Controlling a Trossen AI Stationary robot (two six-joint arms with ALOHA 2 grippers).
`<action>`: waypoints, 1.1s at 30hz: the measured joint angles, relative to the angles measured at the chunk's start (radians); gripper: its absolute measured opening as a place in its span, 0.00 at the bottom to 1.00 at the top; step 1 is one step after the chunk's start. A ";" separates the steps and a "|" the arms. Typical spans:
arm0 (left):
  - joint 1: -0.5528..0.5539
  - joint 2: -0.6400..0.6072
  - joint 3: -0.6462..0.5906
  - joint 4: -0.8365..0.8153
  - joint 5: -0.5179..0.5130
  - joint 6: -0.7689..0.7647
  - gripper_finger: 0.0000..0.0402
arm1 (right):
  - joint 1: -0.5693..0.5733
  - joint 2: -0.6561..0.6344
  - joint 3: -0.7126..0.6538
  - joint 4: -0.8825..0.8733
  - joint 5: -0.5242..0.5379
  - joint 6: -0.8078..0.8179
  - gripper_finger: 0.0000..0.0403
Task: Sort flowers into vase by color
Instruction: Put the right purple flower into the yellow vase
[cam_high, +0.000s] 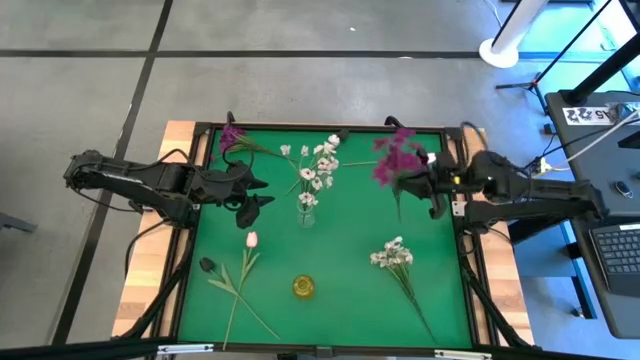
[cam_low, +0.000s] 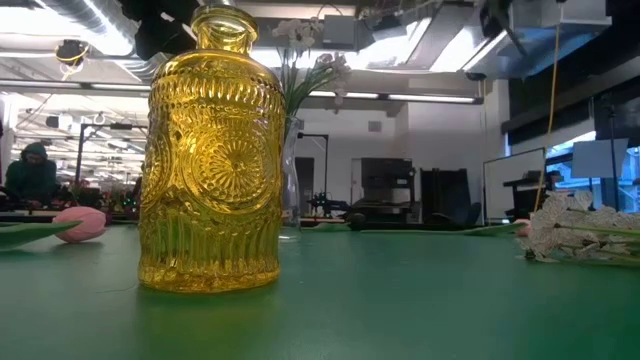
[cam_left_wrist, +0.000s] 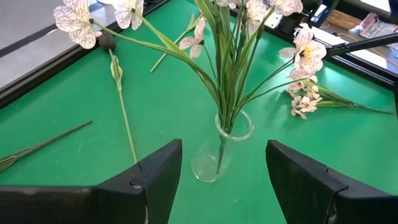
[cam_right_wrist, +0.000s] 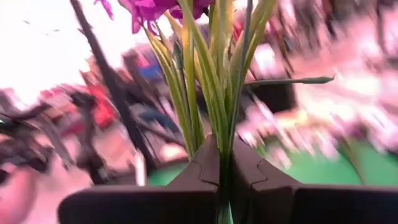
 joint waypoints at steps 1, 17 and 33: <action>0.000 0.000 0.000 -0.001 0.000 0.000 0.56 | 0.026 0.007 -0.015 0.073 0.009 -0.015 0.01; 0.000 0.000 0.000 -0.001 -0.015 0.027 0.56 | 0.339 0.546 -0.057 0.986 0.134 -0.238 0.01; 0.000 0.068 0.000 0.007 -0.032 0.025 0.56 | 0.434 0.934 0.314 0.930 0.102 -0.301 0.01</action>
